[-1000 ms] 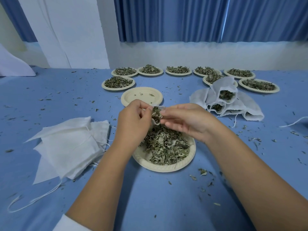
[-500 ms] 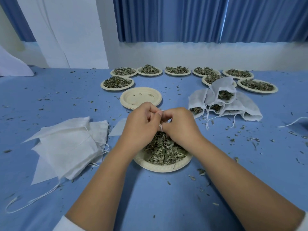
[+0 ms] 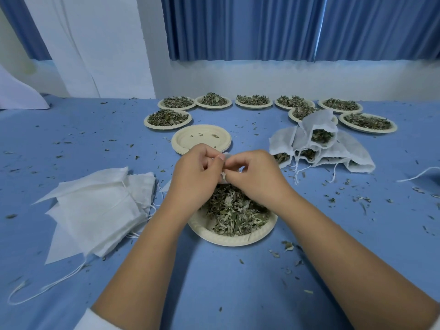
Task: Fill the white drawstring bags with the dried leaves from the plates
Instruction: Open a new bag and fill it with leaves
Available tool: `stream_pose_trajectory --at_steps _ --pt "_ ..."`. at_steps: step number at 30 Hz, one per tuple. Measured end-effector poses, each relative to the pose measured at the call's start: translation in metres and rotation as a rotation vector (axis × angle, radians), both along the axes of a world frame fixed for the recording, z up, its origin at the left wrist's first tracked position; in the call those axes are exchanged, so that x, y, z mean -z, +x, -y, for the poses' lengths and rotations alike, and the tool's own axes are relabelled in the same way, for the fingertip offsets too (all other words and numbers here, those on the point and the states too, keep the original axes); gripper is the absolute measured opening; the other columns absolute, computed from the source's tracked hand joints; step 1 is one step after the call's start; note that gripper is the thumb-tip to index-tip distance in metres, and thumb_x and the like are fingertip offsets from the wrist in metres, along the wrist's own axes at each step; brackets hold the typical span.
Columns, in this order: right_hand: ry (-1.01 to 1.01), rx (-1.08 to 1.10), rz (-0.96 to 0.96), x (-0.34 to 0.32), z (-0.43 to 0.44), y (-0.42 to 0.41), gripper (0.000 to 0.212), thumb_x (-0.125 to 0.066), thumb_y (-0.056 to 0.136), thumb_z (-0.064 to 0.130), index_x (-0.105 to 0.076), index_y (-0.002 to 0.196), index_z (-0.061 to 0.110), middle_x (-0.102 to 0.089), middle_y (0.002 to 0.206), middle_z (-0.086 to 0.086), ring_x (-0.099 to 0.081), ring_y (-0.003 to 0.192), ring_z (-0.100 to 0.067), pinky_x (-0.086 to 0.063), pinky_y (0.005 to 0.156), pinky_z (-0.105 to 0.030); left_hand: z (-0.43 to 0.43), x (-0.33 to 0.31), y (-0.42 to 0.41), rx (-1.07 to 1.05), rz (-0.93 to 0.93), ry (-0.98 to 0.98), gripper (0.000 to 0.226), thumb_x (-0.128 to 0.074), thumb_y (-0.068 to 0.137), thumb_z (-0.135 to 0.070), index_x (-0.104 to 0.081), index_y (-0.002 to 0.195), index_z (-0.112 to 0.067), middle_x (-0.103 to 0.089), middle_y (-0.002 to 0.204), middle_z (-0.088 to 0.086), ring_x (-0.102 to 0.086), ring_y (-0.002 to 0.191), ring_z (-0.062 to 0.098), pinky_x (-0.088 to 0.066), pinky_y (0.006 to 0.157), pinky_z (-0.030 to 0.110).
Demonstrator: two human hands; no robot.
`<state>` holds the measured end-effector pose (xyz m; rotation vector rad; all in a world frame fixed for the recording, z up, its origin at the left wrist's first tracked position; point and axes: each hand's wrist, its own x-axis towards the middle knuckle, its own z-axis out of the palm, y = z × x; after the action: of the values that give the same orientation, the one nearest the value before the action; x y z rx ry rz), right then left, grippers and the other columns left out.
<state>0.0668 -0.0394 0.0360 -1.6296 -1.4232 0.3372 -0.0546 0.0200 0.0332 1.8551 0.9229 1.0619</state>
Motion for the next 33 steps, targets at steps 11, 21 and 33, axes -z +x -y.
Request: stream_pose_trajectory --at_steps 11,21,33 --pt "0.024 -0.132 -0.148 -0.012 0.007 0.004 0.008 -0.079 0.079 0.018 -0.073 0.084 0.020 -0.067 0.072 0.011 -0.044 0.046 0.000 -0.036 0.054 -0.014 -0.006 0.000 -0.001 -0.125 0.006 -0.037 0.014 -0.058 0.095 -0.022 -0.062 0.081 -0.020 -0.065 0.062 0.000 -0.061 0.056 0.012 -0.047 0.056 0.030" --pt "-0.068 -0.200 -0.417 -0.011 0.005 0.009 0.004 -0.075 0.082 0.005 -0.075 0.085 0.008 -0.069 0.065 -0.004 -0.057 0.055 -0.005 -0.040 0.044 -0.015 -0.007 0.002 -0.003 -0.122 -0.020 -0.053 0.013 -0.057 0.095 -0.022 -0.062 0.084 -0.019 -0.065 0.055 -0.007 -0.063 0.060 0.010 -0.053 0.062 0.032" --pt "-0.419 -0.274 0.404 0.000 0.006 0.008 0.033 -0.084 0.073 0.037 -0.073 0.104 0.034 -0.057 0.079 0.021 -0.052 0.074 0.003 -0.041 0.065 -0.014 -0.013 0.005 -0.005 -0.197 -0.071 0.003 0.012 -0.056 0.095 -0.025 -0.060 0.085 -0.021 -0.069 0.066 -0.003 -0.064 0.067 0.008 -0.039 0.051 0.011"
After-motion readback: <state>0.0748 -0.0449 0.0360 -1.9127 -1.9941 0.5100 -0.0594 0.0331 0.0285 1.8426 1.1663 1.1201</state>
